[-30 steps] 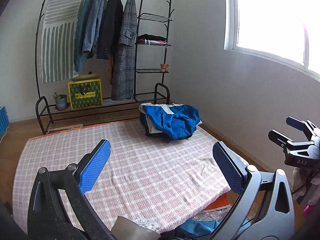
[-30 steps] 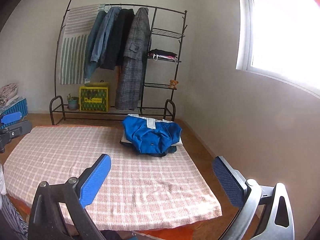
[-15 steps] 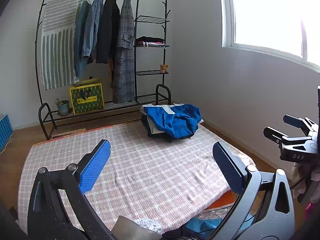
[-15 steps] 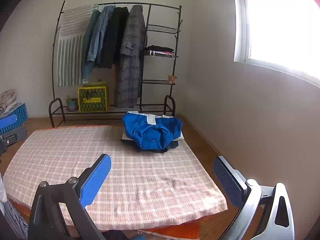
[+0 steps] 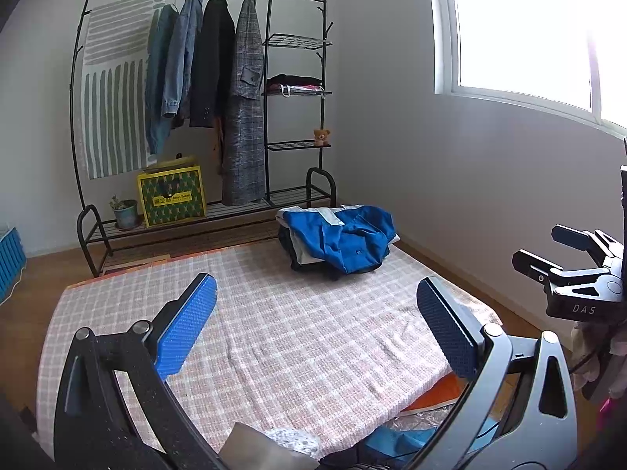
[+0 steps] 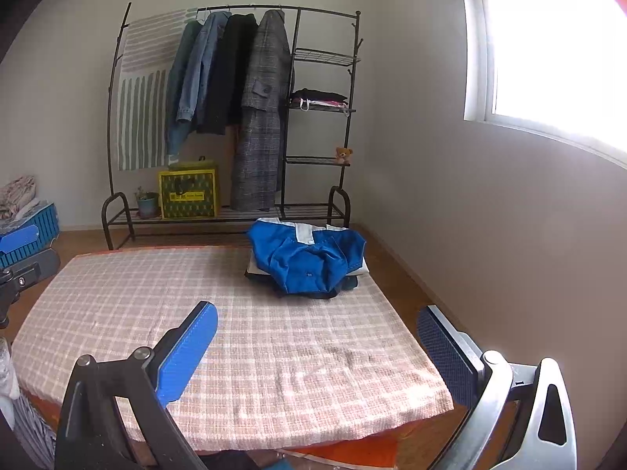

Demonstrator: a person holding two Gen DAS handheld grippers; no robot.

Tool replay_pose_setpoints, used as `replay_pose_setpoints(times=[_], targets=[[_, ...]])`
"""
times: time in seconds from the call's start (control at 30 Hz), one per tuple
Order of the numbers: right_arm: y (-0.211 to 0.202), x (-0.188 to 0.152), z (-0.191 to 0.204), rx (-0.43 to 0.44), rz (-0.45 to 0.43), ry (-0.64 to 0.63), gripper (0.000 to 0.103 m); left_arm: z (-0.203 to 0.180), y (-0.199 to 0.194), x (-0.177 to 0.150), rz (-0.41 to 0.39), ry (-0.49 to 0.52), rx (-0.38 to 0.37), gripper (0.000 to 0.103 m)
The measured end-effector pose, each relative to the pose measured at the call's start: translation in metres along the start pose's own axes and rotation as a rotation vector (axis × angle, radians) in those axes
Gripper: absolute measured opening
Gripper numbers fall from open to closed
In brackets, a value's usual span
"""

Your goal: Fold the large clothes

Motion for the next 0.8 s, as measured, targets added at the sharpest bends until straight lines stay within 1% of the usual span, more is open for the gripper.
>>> replay_pose_setpoints(times=[0.8], targets=[[0.0016,-0.0052,0.0035,0.009,0.014,-0.001,0.103,-0.0025,-0.0043,-0.0035,-0.005,0.009,0.011,0.103]])
Point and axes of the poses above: each gripper's, at about its wrist camera, not at the fingertips, and y roughly the way its jaws point, z to its left, x to its top, the point moved 2 cm from there along y, roughly the way its jaws point, and after that the axes turned 5 degrees about -x, right-handed, at the moved point
